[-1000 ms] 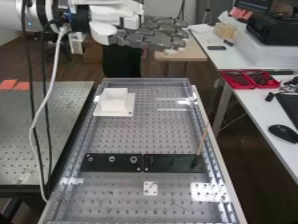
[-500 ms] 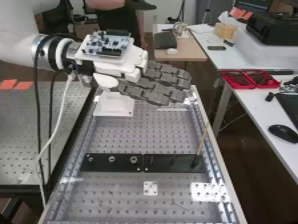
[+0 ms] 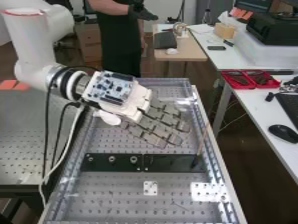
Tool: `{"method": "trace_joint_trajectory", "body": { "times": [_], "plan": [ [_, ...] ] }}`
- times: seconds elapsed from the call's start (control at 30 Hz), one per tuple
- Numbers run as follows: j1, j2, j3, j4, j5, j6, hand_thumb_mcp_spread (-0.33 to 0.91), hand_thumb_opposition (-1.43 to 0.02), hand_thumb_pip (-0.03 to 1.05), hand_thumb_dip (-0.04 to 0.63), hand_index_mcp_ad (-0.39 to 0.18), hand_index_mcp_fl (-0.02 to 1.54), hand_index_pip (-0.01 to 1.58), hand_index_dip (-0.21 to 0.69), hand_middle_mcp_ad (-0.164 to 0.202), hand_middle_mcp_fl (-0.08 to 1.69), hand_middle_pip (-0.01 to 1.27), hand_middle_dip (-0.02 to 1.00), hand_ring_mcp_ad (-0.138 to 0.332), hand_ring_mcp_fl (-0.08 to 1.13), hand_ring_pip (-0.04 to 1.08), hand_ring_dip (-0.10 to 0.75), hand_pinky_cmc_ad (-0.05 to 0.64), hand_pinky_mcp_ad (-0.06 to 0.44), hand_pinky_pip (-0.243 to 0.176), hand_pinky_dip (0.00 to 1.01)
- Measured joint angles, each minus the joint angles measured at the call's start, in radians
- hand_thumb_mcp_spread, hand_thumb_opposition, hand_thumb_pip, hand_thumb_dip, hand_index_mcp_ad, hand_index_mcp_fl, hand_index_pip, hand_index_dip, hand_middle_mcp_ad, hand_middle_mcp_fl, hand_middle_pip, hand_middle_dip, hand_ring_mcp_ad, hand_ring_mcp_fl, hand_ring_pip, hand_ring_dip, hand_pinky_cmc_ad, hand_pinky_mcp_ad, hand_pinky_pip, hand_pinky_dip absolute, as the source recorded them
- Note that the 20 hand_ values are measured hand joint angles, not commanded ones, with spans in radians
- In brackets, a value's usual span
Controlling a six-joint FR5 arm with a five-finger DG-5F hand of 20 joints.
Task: Grab the drill bit and place it in the clear container
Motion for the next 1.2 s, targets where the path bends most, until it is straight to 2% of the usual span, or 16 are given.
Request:
{"method": "trace_joint_trajectory", "body": {
  "times": [0.1,0.2,0.33,0.47,0.63,0.77,1.0,1.2],
  "plan": [
    [0.002,-0.015,-0.006,0.028,0.028,0.014,0.33,-0.74,0.49,0.113,0.037,0.26,0.06,0.48,0.091,0.01,0.1,0.05,0.152,0.05,0.09,-0.049,0.11,0.075,-0.106,0.12],
    [0.004,-0.033,-0.008,0.052,0.052,0.029,0.35,-0.74,0.56,0.145,0.037,0.29,0.09,0.48,0.091,0.01,0.11,0.06,0.152,0.05,0.09,-0.049,0.113,0.075,-0.106,0.12],
    [0.007,-0.05,0.001,0.056,0.064,0.035,0.34,-0.74,0.55,0.176,0.035,0.29,0.26,0.48,0.089,0.01,0.11,0.09,0.148,0.04,0.09,-0.044,0.113,0.075,-0.106,0.12],
    [0.007,-0.069,0.018,0.055,0.071,0.038,0.36,-0.76,0.56,0.19,0.033,0.29,0.49,0.478,0.089,0.01,0.11,0.1,0.152,0.04,0.09,-0.044,0.096,0.075,-0.106,0.12],
    [0.005,-0.078,0.028,0.054,0.071,0.036,0.39,-0.79,0.56,0.206,0.024,0.29,0.71,0.461,0.093,0.01,0.11,0.11,0.152,0.04,0.08,-0.037,0.094,0.075,-0.106,0.12],
    [0.003,-0.079,0.029,0.054,0.067,0.034,0.39,-0.79,0.56,0.208,0.023,0.29,0.75,0.429,0.091,0.04,0.11,0.12,0.148,0.04,0.08,-0.037,0.091,0.073,-0.106,0.12],
    [0.002,-0.085,0.034,0.053,0.071,0.036,0.39,-0.8,0.56,0.223,0.009,0.27,0.77,0.414,0.094,0.04,0.11,0.13,0.148,0.04,0.09,-0.017,0.091,0.075,-0.106,0.12],
    [0.005,-0.106,0.042,0.06,0.085,0.034,0.4,-0.8,0.56,0.22,0.009,0.27,0.85,0.41,0.094,0.04,0.1,0.13,0.152,0.04,0.09,-0.017,0.091,0.075,-0.106,0.12]
  ]
}}
